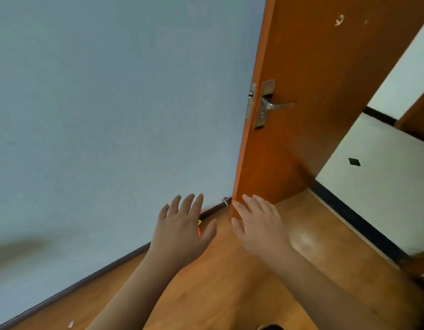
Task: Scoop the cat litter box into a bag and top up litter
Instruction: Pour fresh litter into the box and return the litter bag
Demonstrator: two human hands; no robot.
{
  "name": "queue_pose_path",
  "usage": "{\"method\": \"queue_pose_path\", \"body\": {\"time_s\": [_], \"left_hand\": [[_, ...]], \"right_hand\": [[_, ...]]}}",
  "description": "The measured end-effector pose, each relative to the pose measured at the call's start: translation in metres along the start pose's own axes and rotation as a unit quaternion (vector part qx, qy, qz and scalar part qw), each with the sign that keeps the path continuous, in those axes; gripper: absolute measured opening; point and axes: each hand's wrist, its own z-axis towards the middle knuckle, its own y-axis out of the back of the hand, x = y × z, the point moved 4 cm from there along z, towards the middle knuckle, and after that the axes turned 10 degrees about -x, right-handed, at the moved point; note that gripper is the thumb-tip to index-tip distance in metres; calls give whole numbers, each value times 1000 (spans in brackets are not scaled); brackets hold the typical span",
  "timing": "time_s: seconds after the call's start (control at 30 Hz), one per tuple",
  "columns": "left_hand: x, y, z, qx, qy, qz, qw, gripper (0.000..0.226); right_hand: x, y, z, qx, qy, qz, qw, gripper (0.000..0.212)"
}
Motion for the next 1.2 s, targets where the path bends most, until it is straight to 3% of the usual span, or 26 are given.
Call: {"method": "queue_pose_path", "body": {"time_s": [0.1, 0.47, 0.73, 0.93, 1.2], "left_hand": [[-57, 14, 3, 0, -73, 0, 997, 98], [-319, -12, -12, 10, -322, 1, 947, 72], [-495, -33, -91, 2, -504, -16, 864, 70], [-574, -44, -133, 55, -597, -23, 800, 67], [-671, -81, -148, 31, -719, -22, 694, 80]], "right_hand": [[-36, 25, -29, -6, -52, -7, 999, 54], [-228, 85, -205, -34, -296, -26, 954, 51], [-331, 100, -347, -86, -450, -42, 888, 50], [-363, 119, -415, -106, -540, -64, 833, 47], [-405, 122, -465, -80, -647, -85, 753, 49]]}}
